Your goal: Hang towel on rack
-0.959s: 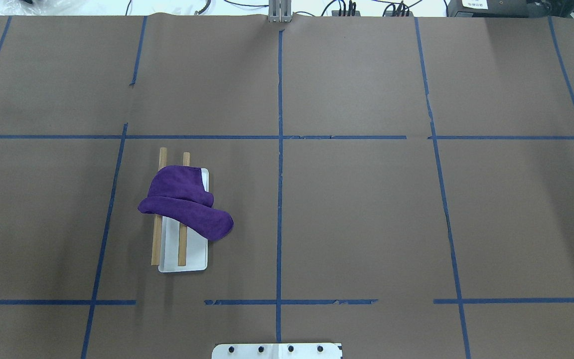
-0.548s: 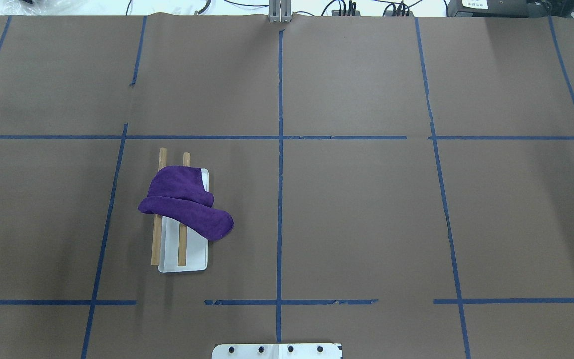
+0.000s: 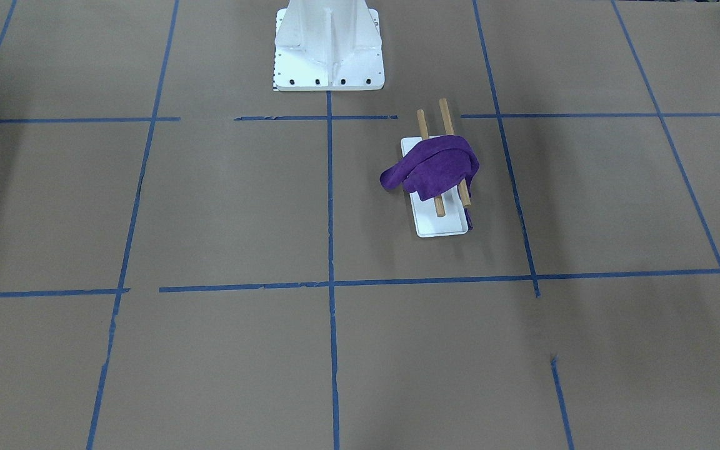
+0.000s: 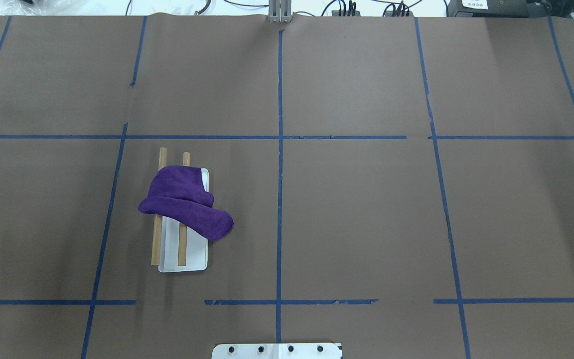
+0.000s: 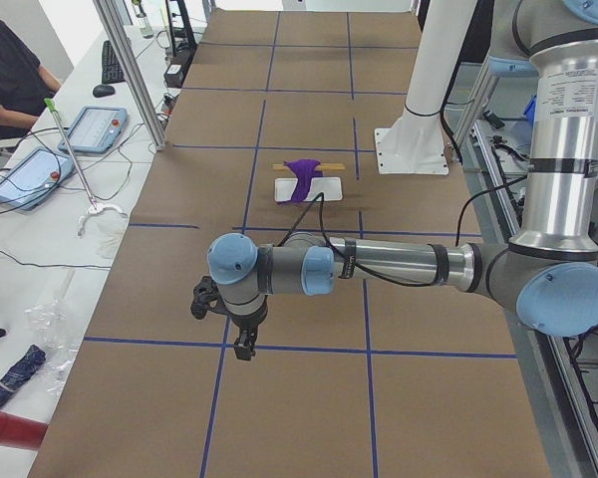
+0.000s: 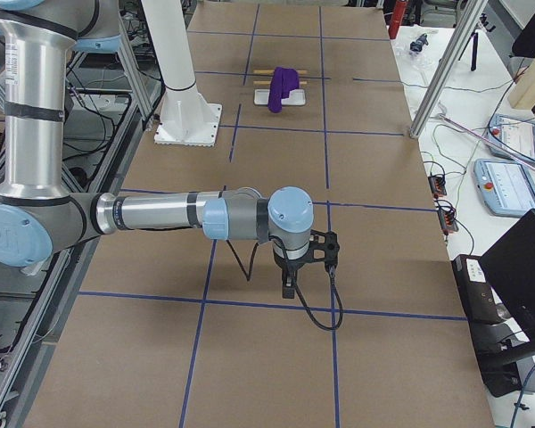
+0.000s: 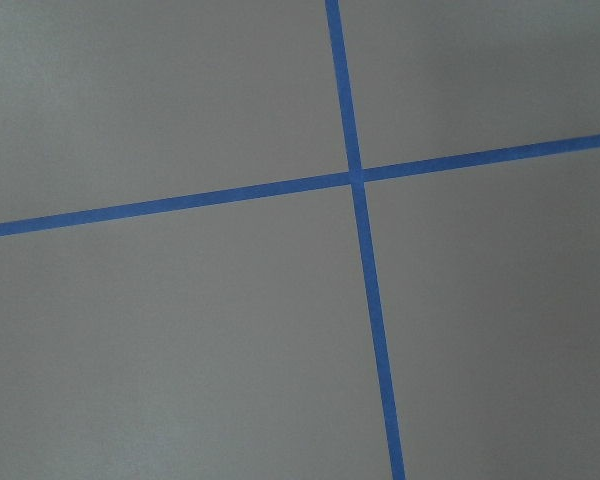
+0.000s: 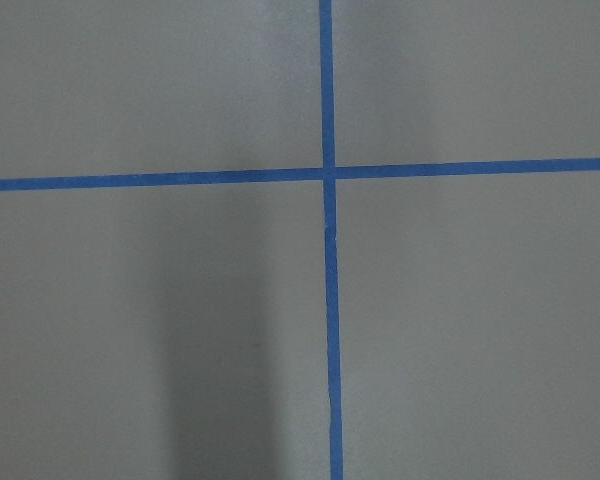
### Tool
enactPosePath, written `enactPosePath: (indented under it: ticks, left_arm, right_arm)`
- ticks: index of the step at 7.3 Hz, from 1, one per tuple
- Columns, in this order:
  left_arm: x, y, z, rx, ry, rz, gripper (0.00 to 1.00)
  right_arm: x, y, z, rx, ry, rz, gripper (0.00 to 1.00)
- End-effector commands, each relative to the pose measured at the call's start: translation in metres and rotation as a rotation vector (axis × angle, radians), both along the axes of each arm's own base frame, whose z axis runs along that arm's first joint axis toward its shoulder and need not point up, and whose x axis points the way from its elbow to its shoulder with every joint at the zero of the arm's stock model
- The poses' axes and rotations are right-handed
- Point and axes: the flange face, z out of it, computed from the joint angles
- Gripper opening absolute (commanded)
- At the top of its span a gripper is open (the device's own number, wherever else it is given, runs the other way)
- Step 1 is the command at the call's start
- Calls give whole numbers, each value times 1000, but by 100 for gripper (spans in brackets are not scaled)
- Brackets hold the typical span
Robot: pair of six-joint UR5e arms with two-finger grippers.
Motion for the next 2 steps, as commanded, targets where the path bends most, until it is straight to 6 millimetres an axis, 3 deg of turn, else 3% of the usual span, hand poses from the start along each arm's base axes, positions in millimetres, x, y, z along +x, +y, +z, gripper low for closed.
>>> enactPosePath:
  ticks: [1,2]
  left_arm:
    - [-1,-1,-1,3,-2,-1,100]
    - [-1,-1,-1,4,-2,-1,100]
  right_arm:
    - [0,-1,-2,4,-1,0,100]
    - [0,-1,-2,5,-1,0,100]
